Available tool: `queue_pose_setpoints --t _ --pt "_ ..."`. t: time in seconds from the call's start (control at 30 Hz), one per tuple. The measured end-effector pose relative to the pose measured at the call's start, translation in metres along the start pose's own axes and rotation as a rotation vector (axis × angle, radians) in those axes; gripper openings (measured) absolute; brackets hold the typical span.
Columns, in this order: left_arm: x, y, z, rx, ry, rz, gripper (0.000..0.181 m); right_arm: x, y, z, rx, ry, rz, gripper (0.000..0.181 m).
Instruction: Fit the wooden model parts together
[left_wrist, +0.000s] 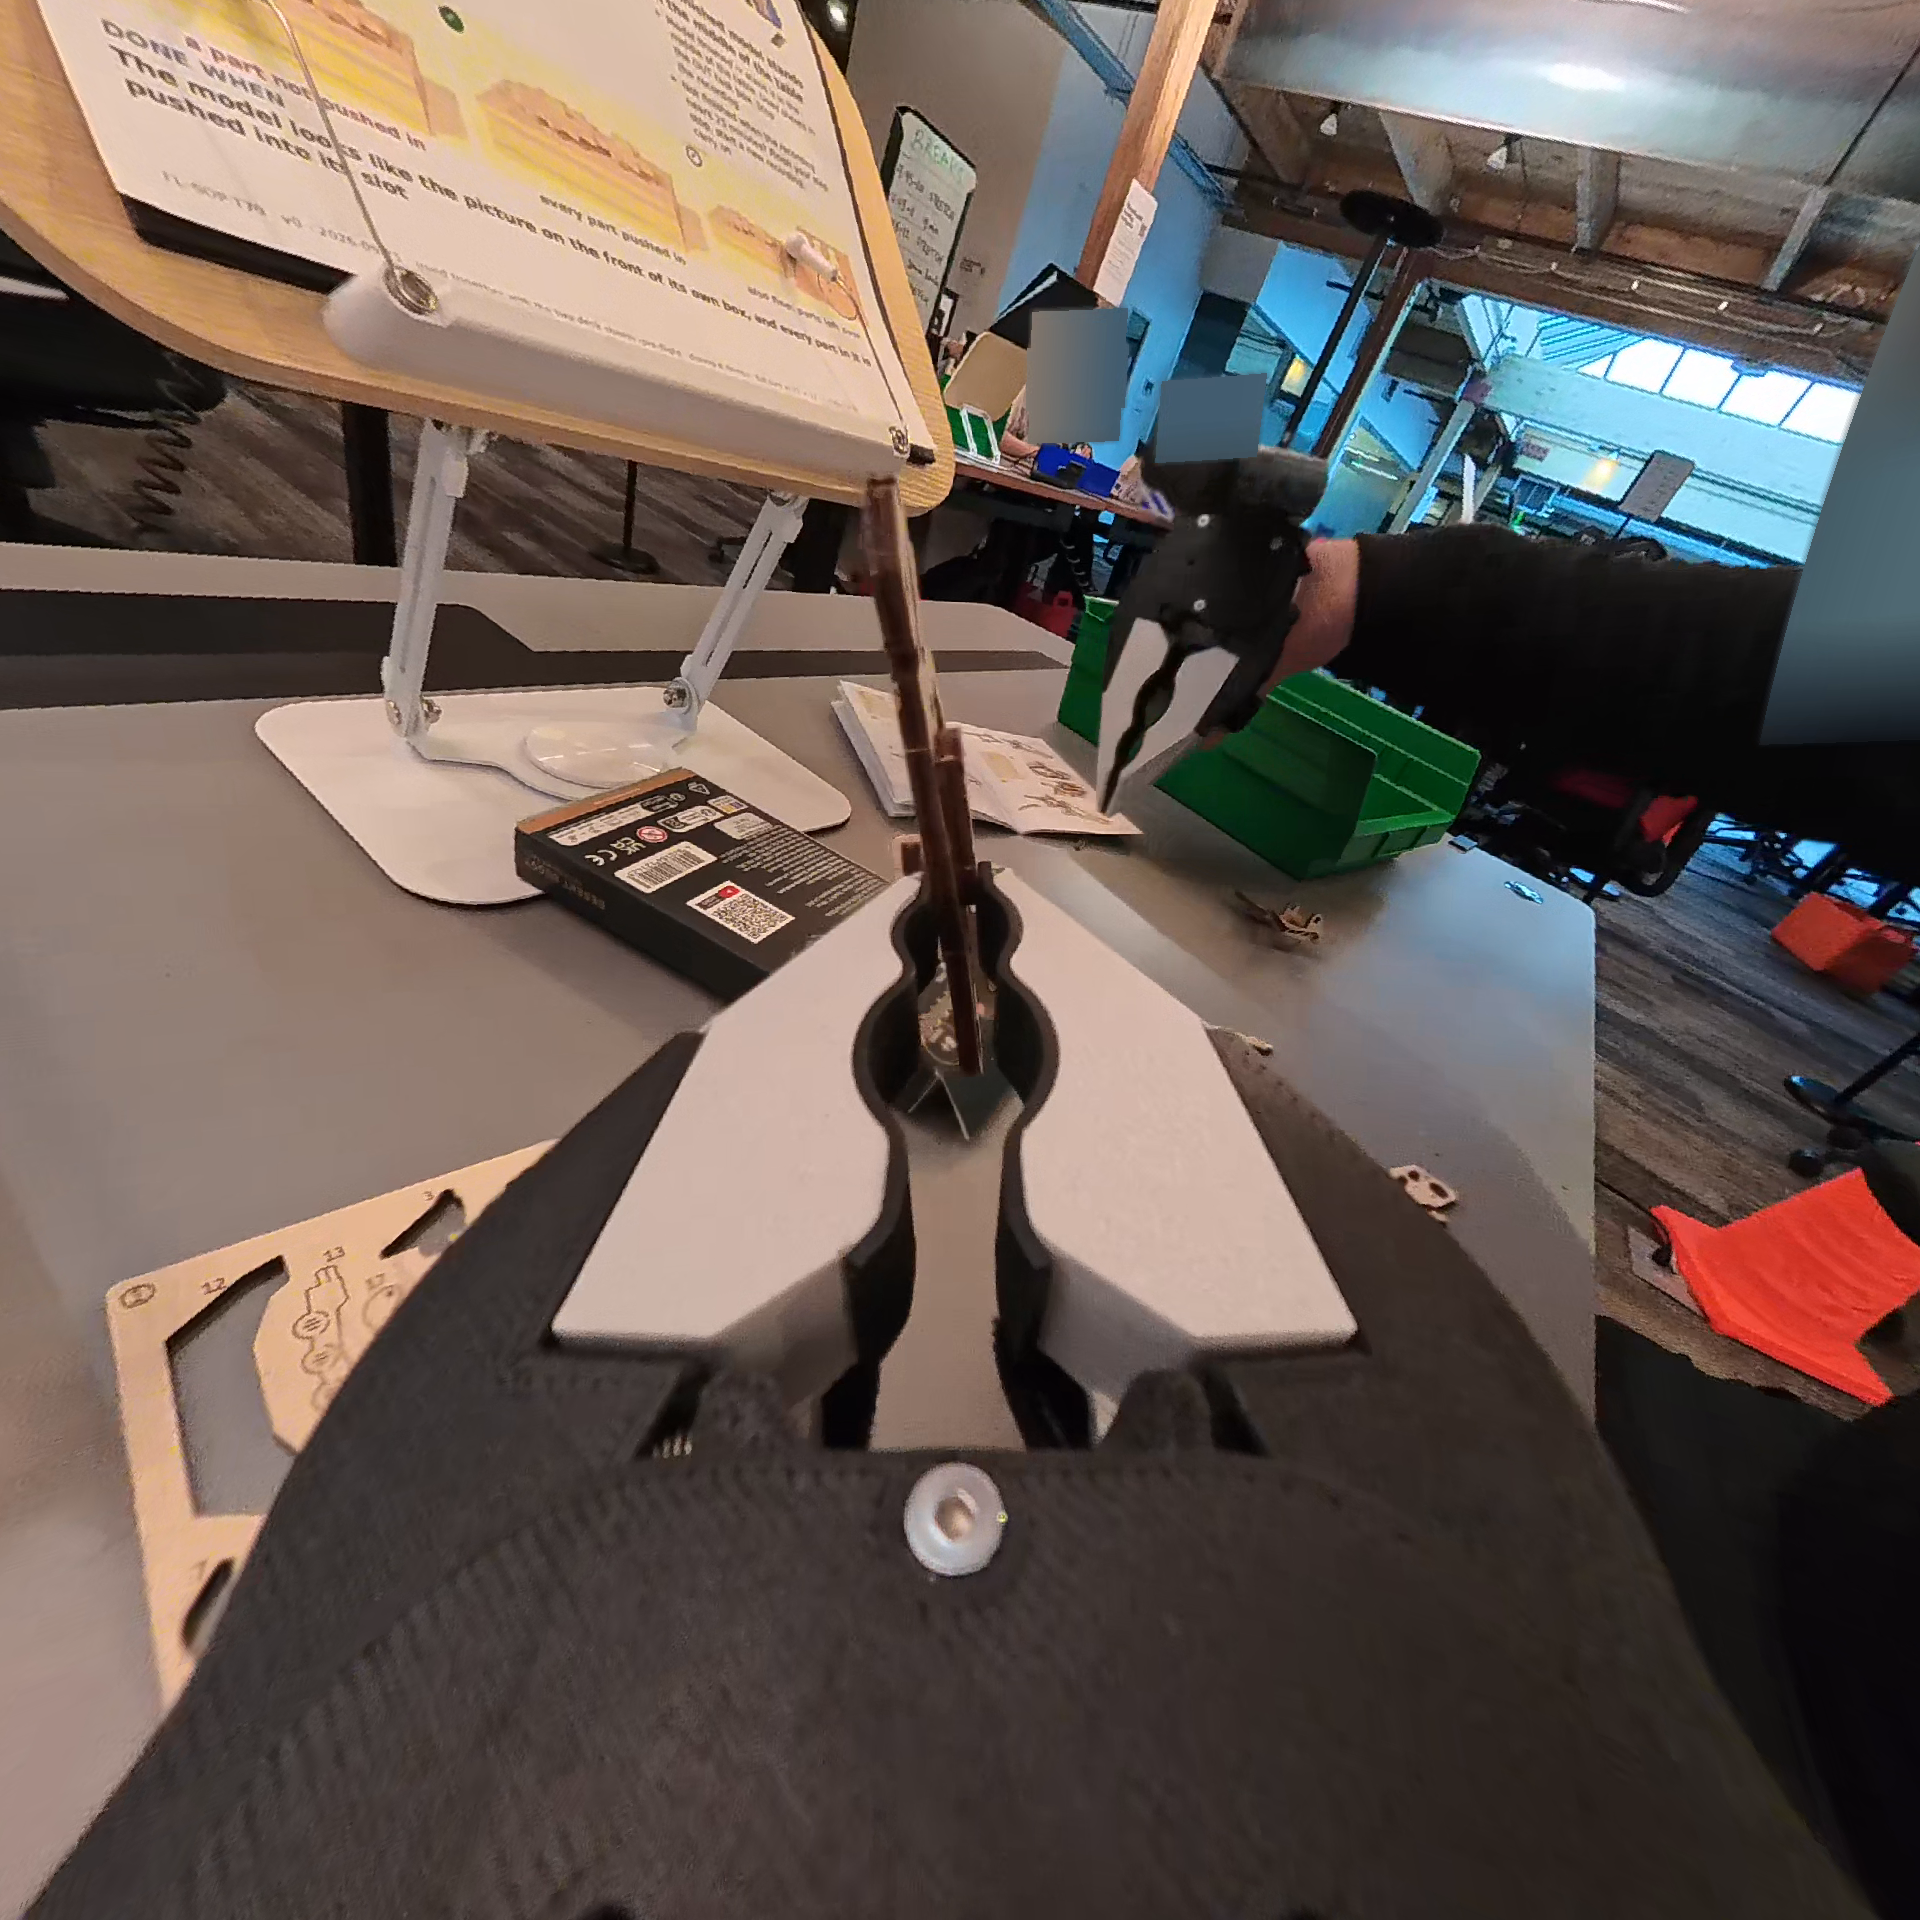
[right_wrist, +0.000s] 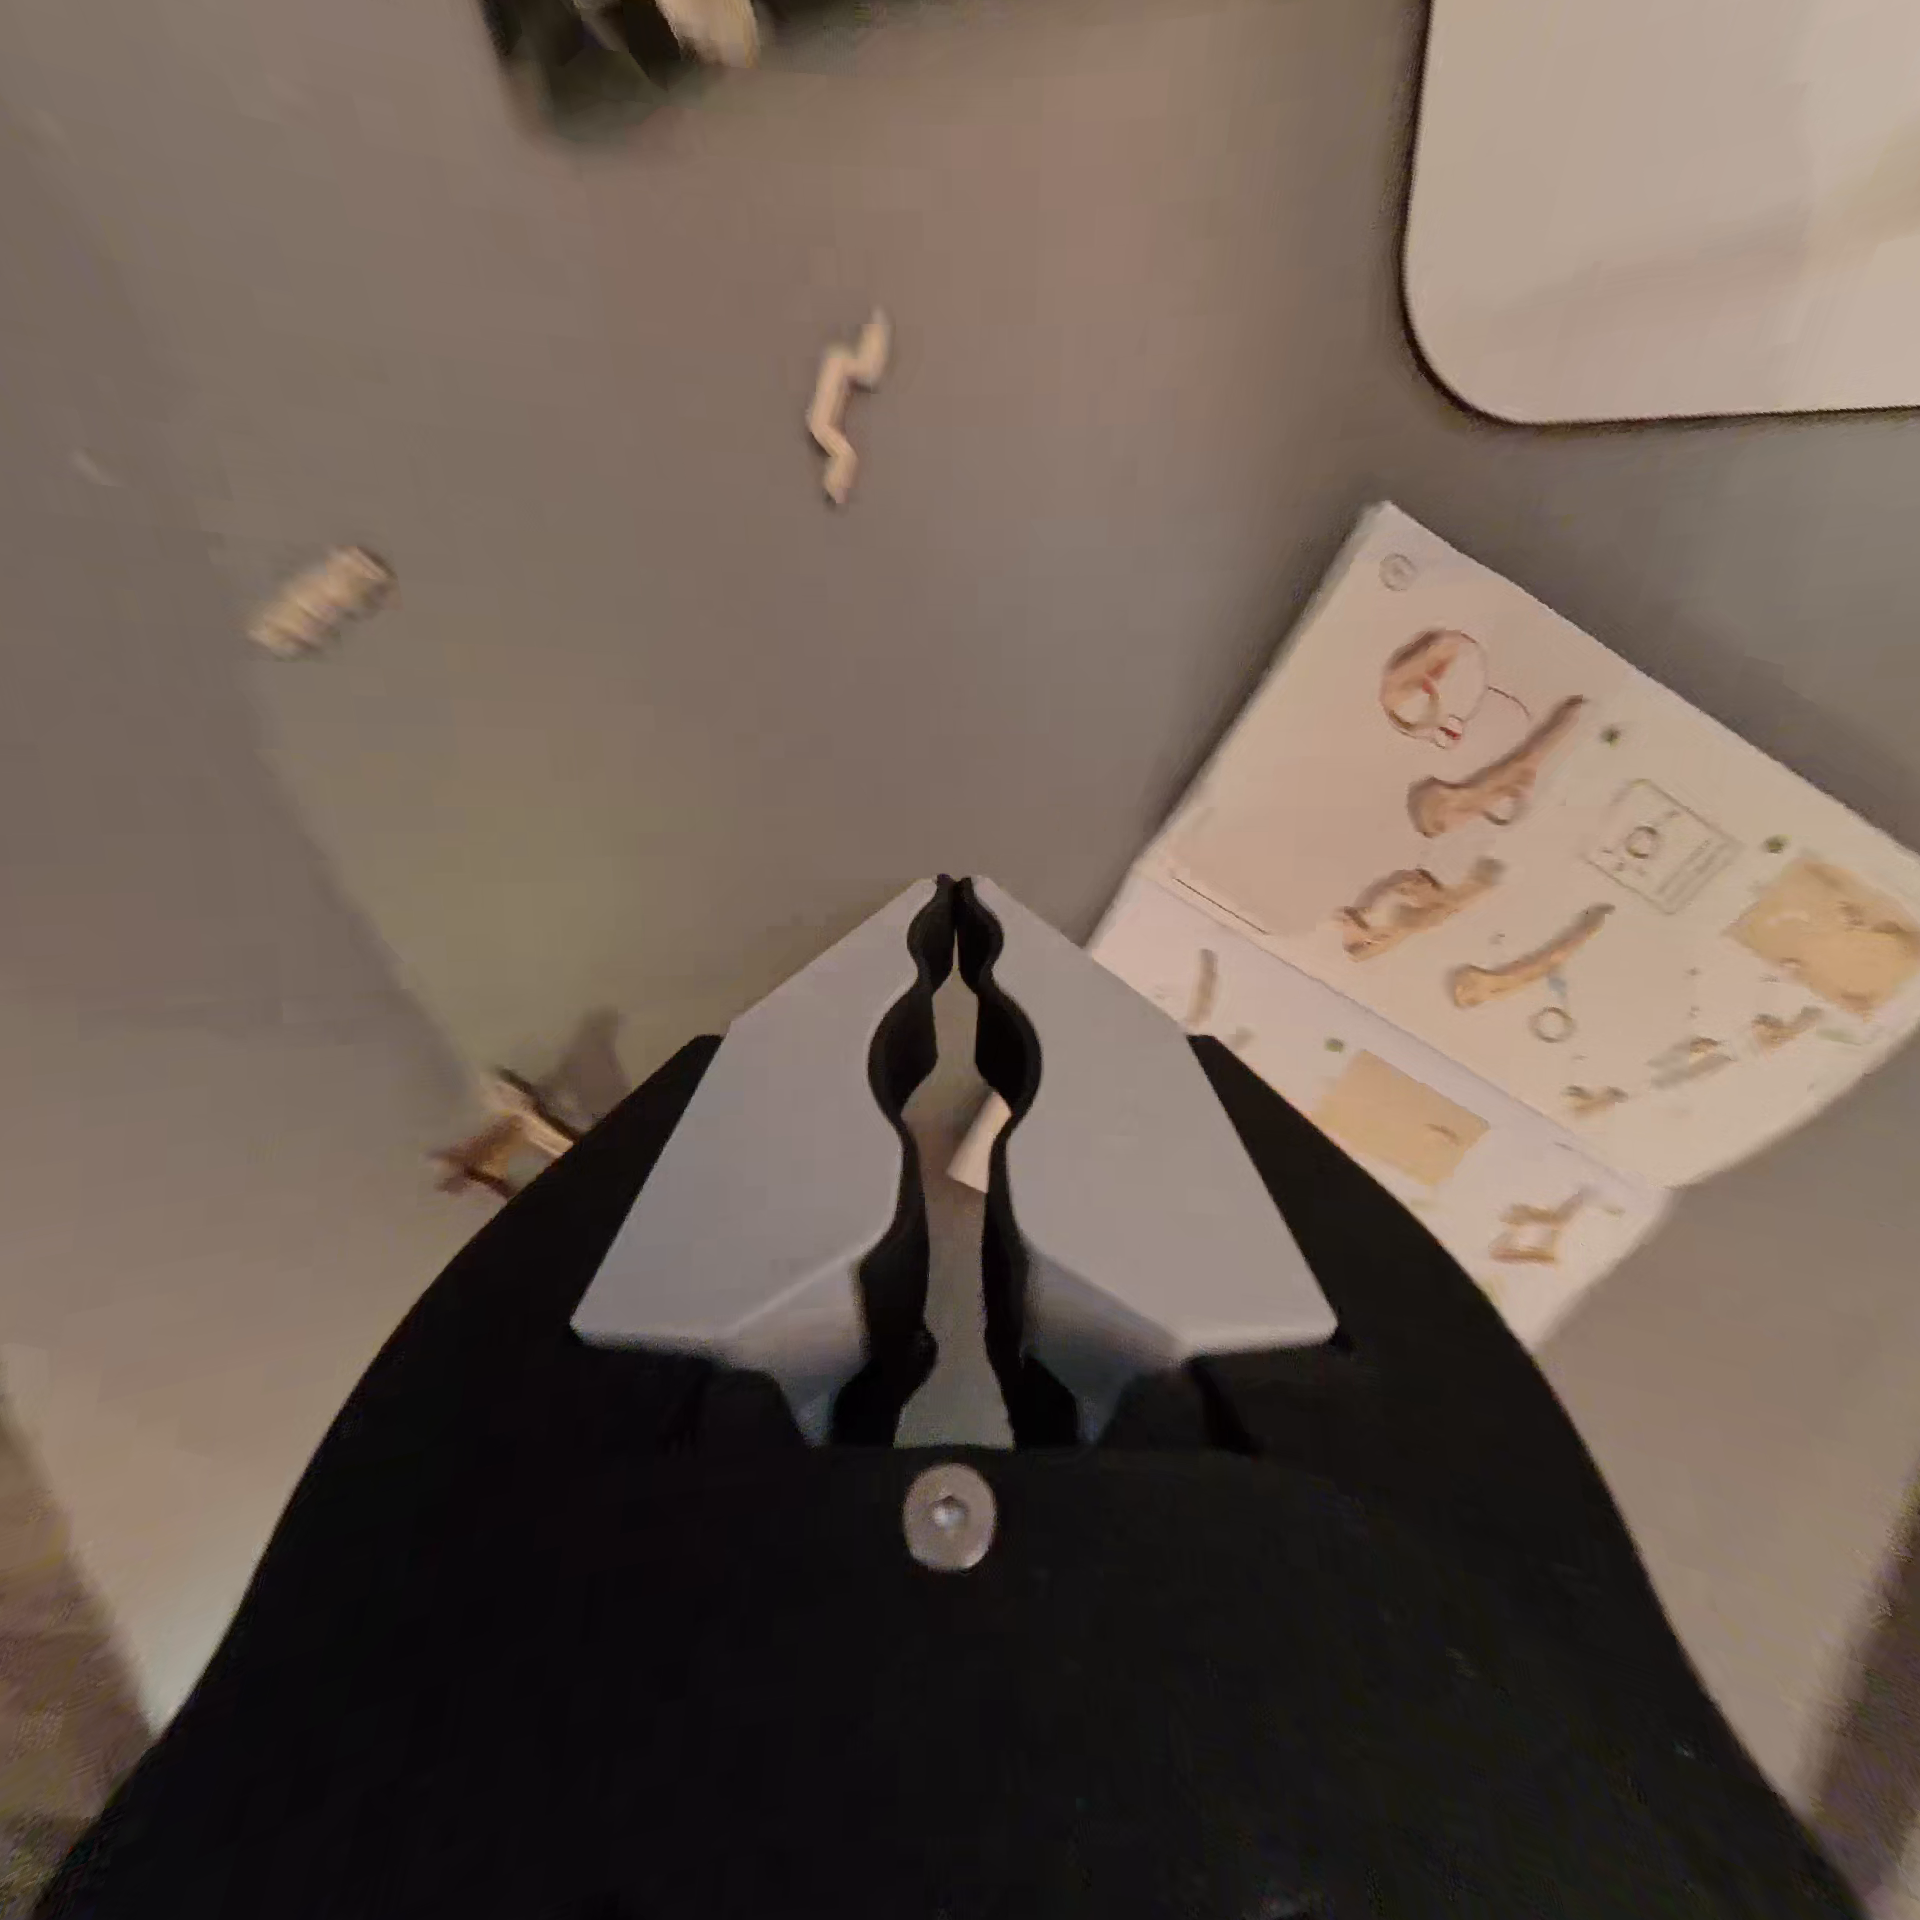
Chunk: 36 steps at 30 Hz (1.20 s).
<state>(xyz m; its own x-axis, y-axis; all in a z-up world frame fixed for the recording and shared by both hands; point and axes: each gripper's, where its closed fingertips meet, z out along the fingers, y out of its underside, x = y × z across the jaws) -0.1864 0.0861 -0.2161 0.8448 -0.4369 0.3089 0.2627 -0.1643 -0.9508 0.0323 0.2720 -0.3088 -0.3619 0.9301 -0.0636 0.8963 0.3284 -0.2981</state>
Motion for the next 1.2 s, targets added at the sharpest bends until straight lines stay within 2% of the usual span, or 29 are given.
queue_pose_setpoints --t 0.07,0.13,0.2,0.27,0.37,0.4,0.47,0.53,0.67,0.73,1.03,1.1,1.13,1.17,1.2 --pt "0.003 0.002 0.003 -0.003 0.016 -0.010 0.003 -0.015 -0.010 -0.002 0.051 -0.053 0.078 0.000" --pt "0.007 0.004 0.006 -0.008 0.032 -0.013 0.004 -0.001 -0.002 -0.006 0.032 0.060 0.054 0.003" --pt "0.011 0.008 0.008 -0.018 0.043 -0.011 0.004 0.012 0.014 -0.007 -0.036 0.155 -0.051 0.006" --pt "0.014 0.011 0.009 -0.026 0.049 -0.010 0.004 0.011 0.032 0.002 -0.143 0.159 -0.181 0.017" --pt "0.015 0.010 0.009 -0.026 0.048 -0.007 0.004 0.028 0.075 0.010 -0.415 0.228 -0.237 0.045" --pt "0.016 0.010 0.009 -0.026 0.047 -0.003 0.004 0.030 0.081 0.009 -0.435 0.230 -0.195 0.064" --pt "0.015 0.011 0.009 -0.029 0.043 0.000 0.004 0.028 0.079 0.010 -0.385 0.219 -0.092 0.075" --pt "0.013 0.013 0.011 -0.030 0.044 -0.007 0.004 0.034 0.078 0.009 -0.359 0.270 -0.056 0.065" --pt "0.012 0.017 0.018 -0.041 0.056 -0.012 0.004 0.042 0.082 0.009 -0.345 0.350 -0.076 0.016" --pt "0.013 0.019 0.020 -0.048 0.059 -0.007 0.004 0.045 0.079 0.008 -0.295 0.379 -0.062 0.001" --pt "0.010 0.020 0.019 -0.050 0.051 -0.009 0.004 0.086 0.079 -0.021 -0.288 0.498 -0.059 0.000" --pt "0.010 0.021 0.020 -0.054 0.053 -0.011 0.004 0.089 0.075 -0.019 -0.245 0.476 -0.055 0.000" --pt "0.011 0.022 0.021 -0.055 0.055 -0.014 0.004 0.089 0.076 -0.018 -0.254 0.470 -0.073 0.005" --pt "0.011 0.022 0.021 -0.055 0.057 -0.015 0.004 0.086 0.078 -0.017 -0.275 0.451 -0.106 0.019" --pt "0.011 0.022 0.022 -0.057 0.058 -0.016 0.004 0.077 0.076 -0.015 -0.266 0.406 -0.152 0.019"
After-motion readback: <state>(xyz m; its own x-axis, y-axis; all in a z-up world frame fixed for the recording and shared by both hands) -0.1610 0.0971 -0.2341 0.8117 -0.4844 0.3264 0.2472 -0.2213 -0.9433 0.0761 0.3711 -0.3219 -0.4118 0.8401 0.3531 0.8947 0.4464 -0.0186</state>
